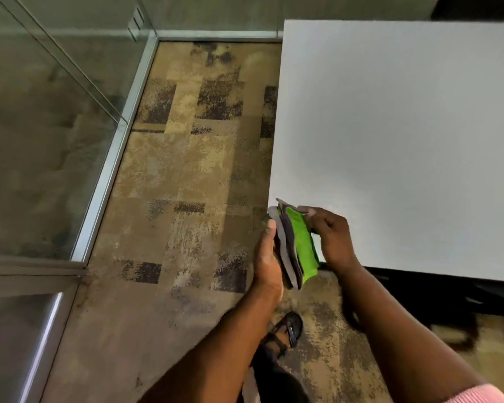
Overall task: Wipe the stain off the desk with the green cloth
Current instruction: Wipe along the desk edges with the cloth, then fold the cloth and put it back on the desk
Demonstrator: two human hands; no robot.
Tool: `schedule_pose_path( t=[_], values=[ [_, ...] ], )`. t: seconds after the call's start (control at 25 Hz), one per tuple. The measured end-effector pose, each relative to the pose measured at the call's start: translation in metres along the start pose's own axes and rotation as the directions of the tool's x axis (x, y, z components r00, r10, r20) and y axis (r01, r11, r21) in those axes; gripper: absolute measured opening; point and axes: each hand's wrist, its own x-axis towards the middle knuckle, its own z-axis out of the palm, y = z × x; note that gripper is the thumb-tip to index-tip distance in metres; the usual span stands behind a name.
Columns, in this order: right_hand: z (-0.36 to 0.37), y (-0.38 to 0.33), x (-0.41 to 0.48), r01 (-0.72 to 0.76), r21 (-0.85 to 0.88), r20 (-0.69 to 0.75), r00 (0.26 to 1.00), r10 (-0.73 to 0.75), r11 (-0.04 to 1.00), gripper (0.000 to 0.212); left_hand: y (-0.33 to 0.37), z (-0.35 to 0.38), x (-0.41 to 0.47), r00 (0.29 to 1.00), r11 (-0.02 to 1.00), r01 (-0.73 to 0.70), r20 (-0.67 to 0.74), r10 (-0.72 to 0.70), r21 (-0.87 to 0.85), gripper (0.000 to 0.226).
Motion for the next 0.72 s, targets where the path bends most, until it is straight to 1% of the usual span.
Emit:
schedule_pose_path(
  t=[0.04,0.08,0.12,0.2,0.24,0.28,0.32,0.4,0.44,0.48,0.56,0.64,0.72],
  values=[
    [-0.002,-0.022,-0.003,-0.004,0.114,-0.015,1.000,0.006,0.994,0.028,0.017,0.015,-0.006,0.995,0.998,-0.043,0.087,0.038,0.055,0.090],
    [-0.006,-0.042,-0.006,0.010,0.169,-0.036,0.999,-0.004,0.986,0.029,0.031,0.025,-0.011,0.989,0.981,-0.094,0.127,0.073,0.167,0.090],
    [-0.012,-0.063,-0.008,0.031,0.184,-0.058,0.998,-0.020,0.983,0.031,0.043,0.037,-0.018,0.980,0.954,-0.158,0.158,0.120,0.256,0.080],
    [-0.027,-0.102,-0.013,0.089,0.145,-0.084,0.994,-0.077,0.986,0.033,0.065,0.056,-0.031,0.949,0.878,-0.286,0.238,0.205,0.384,0.050],
    [-0.034,-0.120,-0.017,0.127,0.100,-0.093,0.989,-0.118,0.987,0.031,0.077,0.064,-0.036,0.927,0.826,-0.349,0.291,0.236,0.442,0.045],
    [-0.041,-0.135,-0.020,0.156,0.052,-0.108,0.983,-0.150,0.986,0.029,0.087,0.072,-0.041,0.903,0.769,-0.408,0.339,0.262,0.492,0.047],
    [-0.046,-0.148,-0.023,0.179,0.014,-0.132,0.976,-0.176,0.984,0.029,0.098,0.080,-0.044,0.881,0.691,-0.462,0.376,0.288,0.556,0.050],
    [-0.059,-0.171,-0.032,0.244,-0.056,-0.193,0.949,-0.250,0.968,0.032,0.117,0.096,-0.050,0.815,0.485,-0.579,0.461,0.350,0.655,0.049],
    [-0.065,-0.183,-0.036,0.277,-0.100,-0.222,0.930,-0.293,0.956,0.031,0.124,0.105,-0.052,0.777,0.390,-0.627,0.504,0.377,0.674,0.046],
    [-0.072,-0.194,-0.040,0.303,-0.144,-0.244,0.912,-0.330,0.942,0.030,0.131,0.114,-0.056,0.740,0.320,-0.666,0.542,0.399,0.674,0.043],
    [-0.083,-0.215,-0.048,0.335,-0.211,-0.273,0.882,-0.385,0.918,0.029,0.146,0.133,-0.066,0.670,0.219,-0.729,0.608,0.427,0.649,0.041],
    [-0.093,-0.233,-0.057,0.359,-0.264,-0.286,0.857,-0.428,0.895,0.026,0.158,0.152,-0.080,0.622,0.154,-0.765,0.655,0.428,0.626,0.042],
    [-0.102,-0.246,-0.064,0.392,-0.320,-0.300,0.822,-0.485,0.863,0.026,0.165,0.168,-0.092,0.583,0.132,-0.794,0.683,0.439,0.593,0.045]
  ],
)
